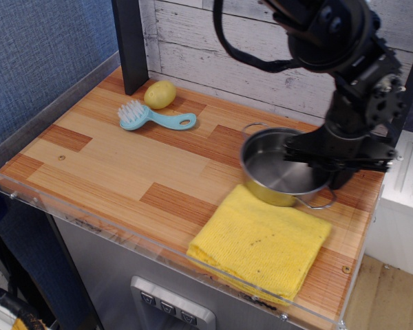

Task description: Move the pan above the yellow cloth.

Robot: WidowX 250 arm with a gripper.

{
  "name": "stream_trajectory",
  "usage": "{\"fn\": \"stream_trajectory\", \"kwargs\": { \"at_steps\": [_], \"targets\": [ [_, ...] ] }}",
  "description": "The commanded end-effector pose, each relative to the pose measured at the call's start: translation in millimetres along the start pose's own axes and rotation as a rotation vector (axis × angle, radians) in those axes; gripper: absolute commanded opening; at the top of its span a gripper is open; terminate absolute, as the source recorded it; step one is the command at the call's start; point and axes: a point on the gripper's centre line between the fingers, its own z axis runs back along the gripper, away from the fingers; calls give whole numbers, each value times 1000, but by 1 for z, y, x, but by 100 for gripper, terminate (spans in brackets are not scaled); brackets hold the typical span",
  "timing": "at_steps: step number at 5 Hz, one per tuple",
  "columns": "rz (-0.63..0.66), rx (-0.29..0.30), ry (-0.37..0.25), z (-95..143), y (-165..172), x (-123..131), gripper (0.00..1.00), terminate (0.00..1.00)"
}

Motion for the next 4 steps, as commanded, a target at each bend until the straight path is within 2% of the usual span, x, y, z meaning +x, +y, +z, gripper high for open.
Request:
{"fn": "stream_trajectory", "kwargs": {
  "at_steps": [1,2,4],
  "targets": [
    [39,-2,-36,17,15,-3,100,0],
    [40,-5,-39,21,16,-4,100,0],
    [14,-50,-51,35,15,3,100,0]
  ]
}}
